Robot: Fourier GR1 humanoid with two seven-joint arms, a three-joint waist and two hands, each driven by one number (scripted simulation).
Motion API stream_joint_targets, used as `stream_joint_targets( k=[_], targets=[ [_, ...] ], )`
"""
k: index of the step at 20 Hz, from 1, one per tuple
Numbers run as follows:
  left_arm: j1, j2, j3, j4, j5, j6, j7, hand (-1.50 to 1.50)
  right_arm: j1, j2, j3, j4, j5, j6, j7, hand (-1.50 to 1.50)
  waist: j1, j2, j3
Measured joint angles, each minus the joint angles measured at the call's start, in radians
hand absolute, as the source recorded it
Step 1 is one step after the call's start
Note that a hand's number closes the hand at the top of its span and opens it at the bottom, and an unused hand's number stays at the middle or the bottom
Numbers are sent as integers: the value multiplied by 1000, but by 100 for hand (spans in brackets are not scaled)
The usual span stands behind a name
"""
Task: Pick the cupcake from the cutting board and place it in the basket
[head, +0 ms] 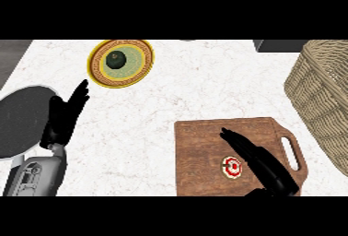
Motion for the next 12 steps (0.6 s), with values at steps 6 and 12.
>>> stream_joint_targets(
  k=[6, 12],
  targets=[
    [6, -5, 4, 1, -12, -3, -13, 0, -24, -7, 19, 40, 66, -61, -49, 150, 0, 0, 0],
    [3, -7, 10, 1, -14, -9, -12, 0, -38, -5, 48, 75, 168, -180, -94, 150, 1, -3, -2]
  ],
)
